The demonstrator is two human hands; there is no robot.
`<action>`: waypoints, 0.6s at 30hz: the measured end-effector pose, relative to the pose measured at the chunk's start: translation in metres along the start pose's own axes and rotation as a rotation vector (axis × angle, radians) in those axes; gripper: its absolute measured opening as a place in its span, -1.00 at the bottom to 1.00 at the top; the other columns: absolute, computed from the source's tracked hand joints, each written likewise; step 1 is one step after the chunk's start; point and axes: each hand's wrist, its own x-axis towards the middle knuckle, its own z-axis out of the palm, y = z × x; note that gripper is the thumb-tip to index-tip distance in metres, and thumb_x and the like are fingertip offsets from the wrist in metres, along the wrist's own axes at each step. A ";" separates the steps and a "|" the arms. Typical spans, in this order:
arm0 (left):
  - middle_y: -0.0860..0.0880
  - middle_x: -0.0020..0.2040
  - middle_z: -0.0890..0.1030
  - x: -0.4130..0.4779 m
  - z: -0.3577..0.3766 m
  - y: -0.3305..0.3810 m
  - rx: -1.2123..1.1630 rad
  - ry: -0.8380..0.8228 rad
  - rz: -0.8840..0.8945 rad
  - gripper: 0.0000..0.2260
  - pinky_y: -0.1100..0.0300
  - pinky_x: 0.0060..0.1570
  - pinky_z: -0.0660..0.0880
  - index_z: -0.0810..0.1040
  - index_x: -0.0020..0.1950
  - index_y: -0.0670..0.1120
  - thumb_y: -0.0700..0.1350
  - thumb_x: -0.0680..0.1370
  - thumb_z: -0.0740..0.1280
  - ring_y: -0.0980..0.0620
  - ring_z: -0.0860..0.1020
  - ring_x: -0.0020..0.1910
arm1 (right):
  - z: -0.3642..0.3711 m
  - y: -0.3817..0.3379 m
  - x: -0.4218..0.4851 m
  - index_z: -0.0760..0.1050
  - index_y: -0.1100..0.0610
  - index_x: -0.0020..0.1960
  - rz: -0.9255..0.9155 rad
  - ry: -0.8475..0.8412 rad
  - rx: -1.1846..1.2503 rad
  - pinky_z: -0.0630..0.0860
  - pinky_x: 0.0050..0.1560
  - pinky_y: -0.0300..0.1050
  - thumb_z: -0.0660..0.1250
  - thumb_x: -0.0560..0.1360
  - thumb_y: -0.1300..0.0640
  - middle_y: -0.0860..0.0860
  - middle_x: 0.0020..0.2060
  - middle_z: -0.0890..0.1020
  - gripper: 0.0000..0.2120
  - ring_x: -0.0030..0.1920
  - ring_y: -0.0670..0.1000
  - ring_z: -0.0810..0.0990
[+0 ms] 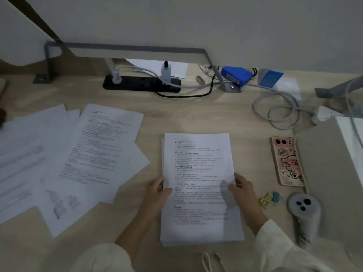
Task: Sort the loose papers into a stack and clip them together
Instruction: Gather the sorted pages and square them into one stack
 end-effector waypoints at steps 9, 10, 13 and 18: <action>0.11 -0.11 0.58 -0.002 -0.015 0.001 -0.061 0.032 0.041 -0.80 0.58 -0.33 0.41 0.55 0.04 -0.06 -0.28 0.53 0.19 0.42 0.55 -0.31 | 0.008 -0.013 0.007 0.51 0.23 0.03 -0.098 -0.040 -0.001 0.55 -0.02 0.32 0.23 0.50 0.31 0.21 -0.14 0.64 -0.86 -0.11 0.26 0.62; 0.11 -0.07 0.58 -0.004 -0.016 0.000 -0.073 0.035 0.037 -0.82 0.57 -0.29 0.41 0.55 0.06 -0.05 -0.22 0.53 0.23 0.40 0.55 -0.26 | 0.008 -0.015 0.003 0.46 0.27 0.10 -0.081 -0.016 0.006 0.53 0.05 0.30 0.22 0.50 0.31 0.21 -0.14 0.61 -0.82 -0.09 0.26 0.60; 0.11 0.14 0.49 -0.009 -0.029 -0.001 -0.065 0.095 0.041 -0.66 0.39 0.11 0.34 0.48 0.23 -0.06 -0.06 0.46 0.28 0.18 0.48 0.14 | 0.009 -0.019 0.001 0.27 0.27 0.37 -0.061 0.115 -0.046 0.42 0.21 0.26 0.18 0.51 0.27 0.26 0.20 0.44 -0.57 0.18 0.27 0.45; -0.06 0.23 0.51 -0.016 -0.075 -0.012 -0.080 0.259 0.098 -0.69 0.26 0.14 0.35 0.45 0.29 -0.17 -0.25 0.55 0.23 0.07 0.46 0.19 | 0.039 -0.047 -0.006 0.29 0.22 0.37 -0.171 0.091 -0.033 0.36 0.28 0.08 0.18 0.52 0.30 0.20 0.25 0.35 -0.59 0.24 0.14 0.40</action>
